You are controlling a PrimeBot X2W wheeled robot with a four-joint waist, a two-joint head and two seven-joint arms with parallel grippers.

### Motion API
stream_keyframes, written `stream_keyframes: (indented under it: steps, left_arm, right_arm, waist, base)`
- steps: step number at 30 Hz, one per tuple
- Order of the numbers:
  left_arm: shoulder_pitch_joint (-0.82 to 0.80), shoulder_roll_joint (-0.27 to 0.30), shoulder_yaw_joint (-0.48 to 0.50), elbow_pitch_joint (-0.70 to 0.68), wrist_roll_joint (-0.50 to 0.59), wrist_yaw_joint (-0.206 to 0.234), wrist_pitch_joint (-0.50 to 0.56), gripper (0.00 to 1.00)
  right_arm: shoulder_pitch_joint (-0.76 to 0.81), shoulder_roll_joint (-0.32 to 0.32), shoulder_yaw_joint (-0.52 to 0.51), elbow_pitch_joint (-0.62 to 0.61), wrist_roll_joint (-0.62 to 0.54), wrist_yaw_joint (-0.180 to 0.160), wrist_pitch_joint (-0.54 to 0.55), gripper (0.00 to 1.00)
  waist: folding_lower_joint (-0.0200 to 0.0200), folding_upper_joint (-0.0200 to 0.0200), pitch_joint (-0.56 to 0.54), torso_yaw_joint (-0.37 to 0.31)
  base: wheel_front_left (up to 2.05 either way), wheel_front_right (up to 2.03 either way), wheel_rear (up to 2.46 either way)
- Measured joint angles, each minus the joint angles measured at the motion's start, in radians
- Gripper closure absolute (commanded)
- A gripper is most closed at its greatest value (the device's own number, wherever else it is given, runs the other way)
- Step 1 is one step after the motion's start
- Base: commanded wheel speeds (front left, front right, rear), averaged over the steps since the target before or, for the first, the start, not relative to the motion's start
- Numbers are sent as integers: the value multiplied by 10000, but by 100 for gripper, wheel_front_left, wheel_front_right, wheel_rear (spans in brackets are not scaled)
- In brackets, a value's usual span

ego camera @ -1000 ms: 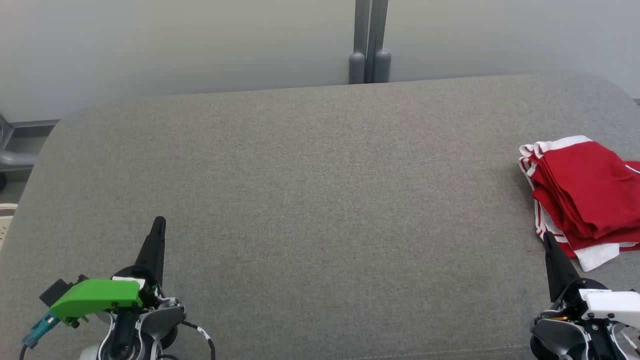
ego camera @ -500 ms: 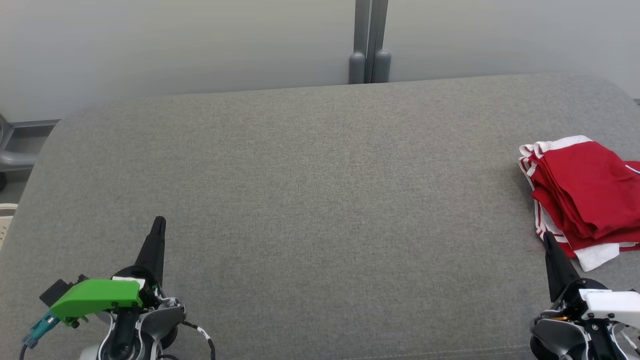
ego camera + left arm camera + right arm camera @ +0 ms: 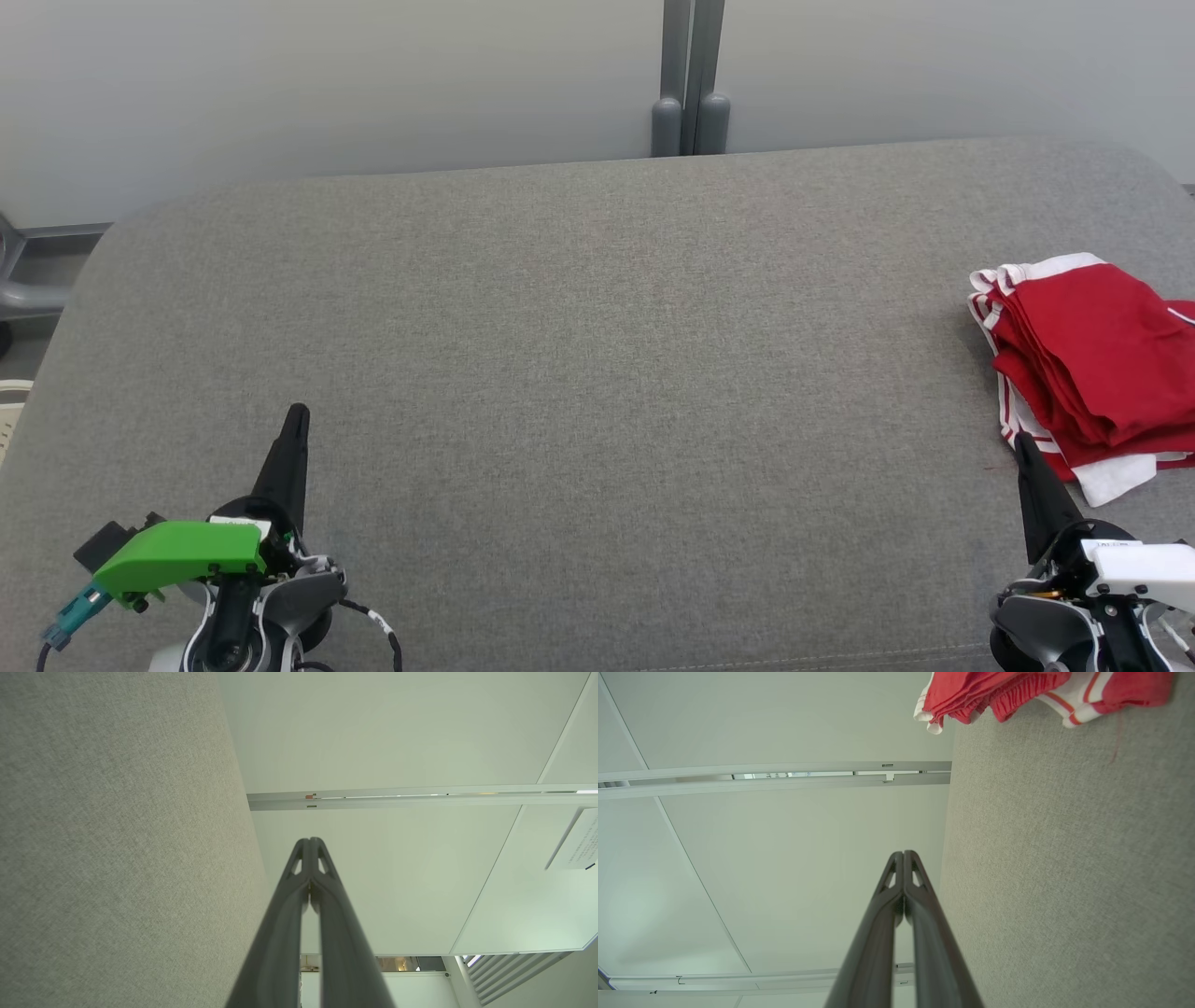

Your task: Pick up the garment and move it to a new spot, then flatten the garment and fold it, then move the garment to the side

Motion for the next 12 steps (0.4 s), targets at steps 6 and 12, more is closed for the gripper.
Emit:
stream_keyframes:
  steps: [6,12]
  left_arm:
    - [-1,0,0,0,0,0,0,100]
    - [-1,0,0,0,0,0,-2,100]
  right_arm:
    - [0,0,0,0,0,0,0,100]
    - [0,0,0,0,0,0,2,100]
  waist:
    - [0,0,0,0]
    - [0,0,0,0]
  base:
    - [0,0,0]
    - [0,0,0]
